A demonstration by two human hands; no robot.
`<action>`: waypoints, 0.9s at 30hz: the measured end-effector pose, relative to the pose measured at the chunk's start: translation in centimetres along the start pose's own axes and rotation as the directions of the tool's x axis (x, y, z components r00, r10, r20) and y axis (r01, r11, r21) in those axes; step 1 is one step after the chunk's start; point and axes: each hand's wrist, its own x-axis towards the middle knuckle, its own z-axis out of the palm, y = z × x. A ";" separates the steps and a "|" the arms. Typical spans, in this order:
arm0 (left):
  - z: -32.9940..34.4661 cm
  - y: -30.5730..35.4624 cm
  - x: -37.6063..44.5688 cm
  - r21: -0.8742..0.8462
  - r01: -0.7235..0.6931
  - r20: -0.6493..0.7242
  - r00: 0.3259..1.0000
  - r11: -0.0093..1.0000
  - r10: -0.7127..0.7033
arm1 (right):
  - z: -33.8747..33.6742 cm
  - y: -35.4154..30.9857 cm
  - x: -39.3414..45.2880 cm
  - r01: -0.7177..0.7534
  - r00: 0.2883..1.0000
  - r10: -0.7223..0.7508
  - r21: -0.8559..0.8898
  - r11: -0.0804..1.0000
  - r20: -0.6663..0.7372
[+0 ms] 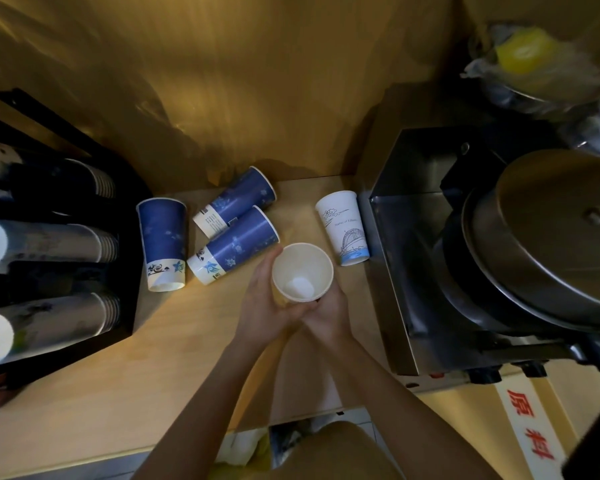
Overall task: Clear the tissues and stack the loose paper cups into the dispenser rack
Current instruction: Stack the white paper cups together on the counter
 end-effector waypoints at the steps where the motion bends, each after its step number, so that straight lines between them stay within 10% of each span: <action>1: 0.1 -0.1 -0.1 -0.011 -0.001 -0.005 1.000 1.000 0.001 | -0.1 -0.1 0.0 0.000 1.000 0.002 -0.049 0.999 0.029; 8: 0.0 0.0 0.0 -0.115 0.021 -0.013 1.000 0.993 -0.023 | -4.5 -3.0 2.7 0.119 0.943 -0.018 -0.285 0.951 0.334; 14: 0.1 0.1 0.0 -0.119 0.048 0.011 0.999 0.992 -0.047 | -4.4 -6.9 7.0 0.028 0.950 -0.224 -0.657 0.753 -0.216; 20: -0.1 0.2 0.1 -0.131 0.051 0.020 0.999 0.990 -0.049 | -2.4 -3.8 10.1 -0.101 0.993 -0.004 -0.836 0.539 -0.122; 27: -0.1 0.0 0.1 -0.160 0.063 0.033 0.998 0.985 -0.059 | -3.6 -4.9 10.1 -0.234 0.972 0.206 -0.523 0.819 -0.112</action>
